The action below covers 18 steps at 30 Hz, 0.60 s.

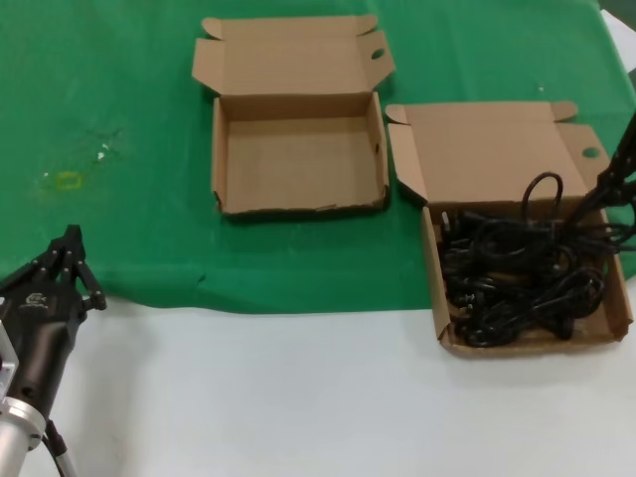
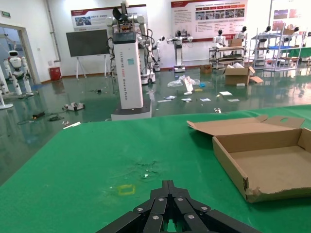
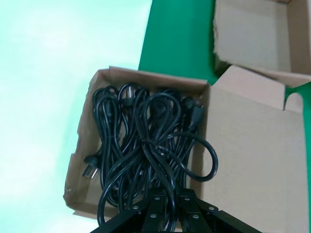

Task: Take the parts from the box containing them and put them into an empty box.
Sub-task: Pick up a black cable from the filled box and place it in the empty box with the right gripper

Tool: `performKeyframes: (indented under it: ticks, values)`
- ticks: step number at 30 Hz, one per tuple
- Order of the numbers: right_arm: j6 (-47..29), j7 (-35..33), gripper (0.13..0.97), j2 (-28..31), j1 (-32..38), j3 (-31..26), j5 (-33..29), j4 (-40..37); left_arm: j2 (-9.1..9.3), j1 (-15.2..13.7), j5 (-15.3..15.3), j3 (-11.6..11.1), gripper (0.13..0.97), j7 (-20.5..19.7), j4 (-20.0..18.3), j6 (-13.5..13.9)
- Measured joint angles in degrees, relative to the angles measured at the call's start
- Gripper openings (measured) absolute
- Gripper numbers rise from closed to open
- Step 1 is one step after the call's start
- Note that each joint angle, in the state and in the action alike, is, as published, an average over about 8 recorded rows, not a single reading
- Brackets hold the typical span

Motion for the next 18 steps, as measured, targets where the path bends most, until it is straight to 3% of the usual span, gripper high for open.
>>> performKeyframes:
  ticks: [10, 18]
  values:
    - [-3.3, 4.5, 0.173, 0.3, 2.3, 0.2, 0.0, 4.0, 0.0, 0.0, 0.0, 0.0, 0.144, 0.0, 0.0, 0.0]
    - [-2.6, 5.3, 0.173, -1.6, 5.5, 0.4, 0.1, 2.2, 0.0, 0.0, 0.0, 0.0, 0.144, 0.0, 0.0, 0.0]
